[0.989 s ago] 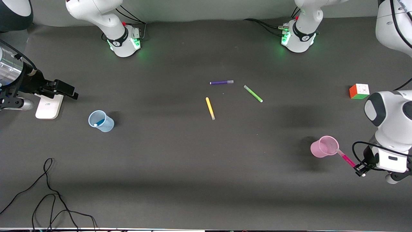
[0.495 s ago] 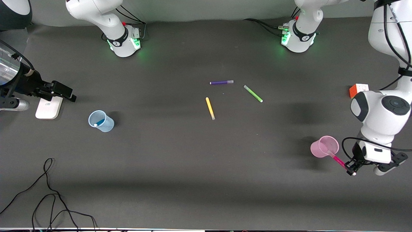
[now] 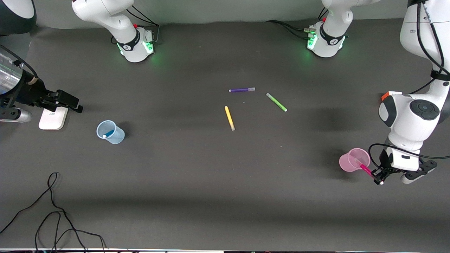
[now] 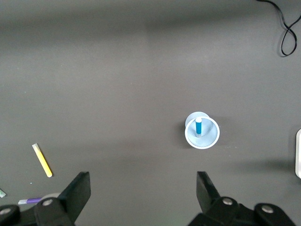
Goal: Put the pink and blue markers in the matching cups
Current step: 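Lower the pink marker into the pink cup and open the left gripper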
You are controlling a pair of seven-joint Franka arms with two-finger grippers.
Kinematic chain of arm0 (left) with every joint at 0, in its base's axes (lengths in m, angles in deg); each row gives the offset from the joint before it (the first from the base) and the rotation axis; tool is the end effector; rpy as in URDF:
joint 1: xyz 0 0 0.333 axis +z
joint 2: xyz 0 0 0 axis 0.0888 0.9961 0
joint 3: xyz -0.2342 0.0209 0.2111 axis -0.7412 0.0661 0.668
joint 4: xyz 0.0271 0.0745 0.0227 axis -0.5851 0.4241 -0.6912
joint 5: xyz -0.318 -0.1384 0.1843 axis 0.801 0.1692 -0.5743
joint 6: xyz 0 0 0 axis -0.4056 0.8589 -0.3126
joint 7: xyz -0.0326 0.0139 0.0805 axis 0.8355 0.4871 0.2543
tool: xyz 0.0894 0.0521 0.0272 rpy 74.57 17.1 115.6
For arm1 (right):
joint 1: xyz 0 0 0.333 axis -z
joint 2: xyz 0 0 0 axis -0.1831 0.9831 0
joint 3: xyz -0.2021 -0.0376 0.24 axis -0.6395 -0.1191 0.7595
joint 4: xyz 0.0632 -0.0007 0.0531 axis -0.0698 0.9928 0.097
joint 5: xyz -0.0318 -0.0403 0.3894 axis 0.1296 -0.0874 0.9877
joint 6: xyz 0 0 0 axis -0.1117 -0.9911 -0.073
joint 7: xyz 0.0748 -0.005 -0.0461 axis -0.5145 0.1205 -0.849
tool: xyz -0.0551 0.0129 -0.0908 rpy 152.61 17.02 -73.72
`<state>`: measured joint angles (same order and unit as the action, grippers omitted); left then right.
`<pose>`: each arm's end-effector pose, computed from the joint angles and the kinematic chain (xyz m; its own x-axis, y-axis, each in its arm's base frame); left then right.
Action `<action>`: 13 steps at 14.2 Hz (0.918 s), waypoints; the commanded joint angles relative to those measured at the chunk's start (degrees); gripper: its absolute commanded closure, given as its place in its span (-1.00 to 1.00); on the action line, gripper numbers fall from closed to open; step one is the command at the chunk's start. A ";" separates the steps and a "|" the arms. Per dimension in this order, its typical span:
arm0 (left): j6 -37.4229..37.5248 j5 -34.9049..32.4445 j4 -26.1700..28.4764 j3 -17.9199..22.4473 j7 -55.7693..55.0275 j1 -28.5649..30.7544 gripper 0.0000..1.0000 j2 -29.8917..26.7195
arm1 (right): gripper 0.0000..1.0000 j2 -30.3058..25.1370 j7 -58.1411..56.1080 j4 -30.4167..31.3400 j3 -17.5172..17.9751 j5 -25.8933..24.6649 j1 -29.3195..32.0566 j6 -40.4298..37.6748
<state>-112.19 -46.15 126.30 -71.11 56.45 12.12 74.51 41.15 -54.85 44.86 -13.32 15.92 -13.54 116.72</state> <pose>0.6589 0.0398 0.2952 0.7837 0.4424 0.4359 0.4212 -0.8944 0.1505 0.5607 0.0323 0.6062 0.9914 -0.1304 -0.0098 -0.1308 -0.9873 -0.0903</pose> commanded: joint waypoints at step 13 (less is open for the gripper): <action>3.96 -1.30 4.41 0.83 -1.11 -1.49 -1.00 -5.67 | -1.00 1.63 0.48 -0.79 0.01 -1.98 -0.25 1.02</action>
<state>-111.66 -46.46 129.24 -71.09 56.46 11.48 72.80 42.21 -54.85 44.88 -13.33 14.86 -13.54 117.99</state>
